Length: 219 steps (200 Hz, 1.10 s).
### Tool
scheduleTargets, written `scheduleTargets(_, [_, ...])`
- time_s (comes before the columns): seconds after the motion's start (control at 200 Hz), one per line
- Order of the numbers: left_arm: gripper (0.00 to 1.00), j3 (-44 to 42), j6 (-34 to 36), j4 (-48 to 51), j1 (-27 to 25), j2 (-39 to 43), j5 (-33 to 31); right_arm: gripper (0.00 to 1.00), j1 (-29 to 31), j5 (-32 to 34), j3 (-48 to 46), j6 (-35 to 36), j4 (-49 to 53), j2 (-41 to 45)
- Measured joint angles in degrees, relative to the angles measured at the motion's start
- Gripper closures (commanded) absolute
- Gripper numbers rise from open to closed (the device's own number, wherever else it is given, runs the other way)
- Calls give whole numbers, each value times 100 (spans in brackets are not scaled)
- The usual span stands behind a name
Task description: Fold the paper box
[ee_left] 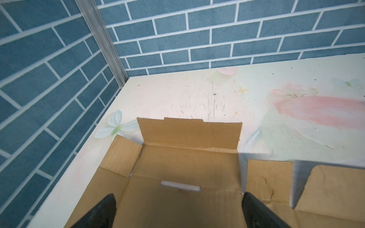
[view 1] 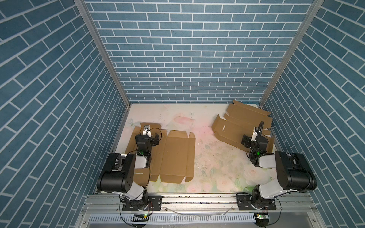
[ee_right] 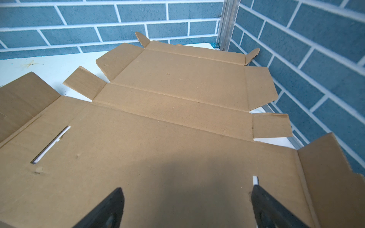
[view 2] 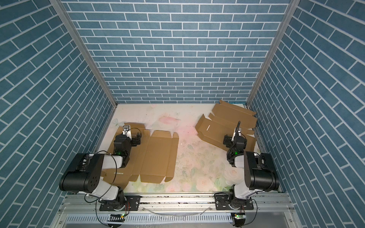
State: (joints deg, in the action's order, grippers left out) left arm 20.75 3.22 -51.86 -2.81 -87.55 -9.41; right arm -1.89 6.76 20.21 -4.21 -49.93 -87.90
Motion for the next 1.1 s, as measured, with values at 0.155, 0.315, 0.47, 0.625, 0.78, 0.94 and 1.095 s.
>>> scheduleTargets(0.155, [0,0,-22,-33,0,0,-107,1,0,0,0,0,0,0])
scheduleTargets(0.315, [0,0,-42,-33,0,0,-164,1,0,15,0,0,11,4])
scheduleTargets(0.47, [0,-4,66,319,-291,393,-662,1,155,304,310,-4,1113,483])
scheduleTargets(0.625, [1,343,-28,1526,-986,1622,-1657,1,511,1012,1641,-592,3519,1672])
scheduleTargets(0.78, [0,1025,-658,2850,-1069,2426,-1989,6,522,531,2328,-1672,4699,2555])
scheduleTargets(0.94, [1,1545,-1506,4006,-1040,2686,-1377,18,452,-713,2159,-2728,5294,2618])
scheduleTargets(1.095, [6,1862,-1952,4841,-905,2660,-501,19,1123,-658,2236,-3392,6170,2328])
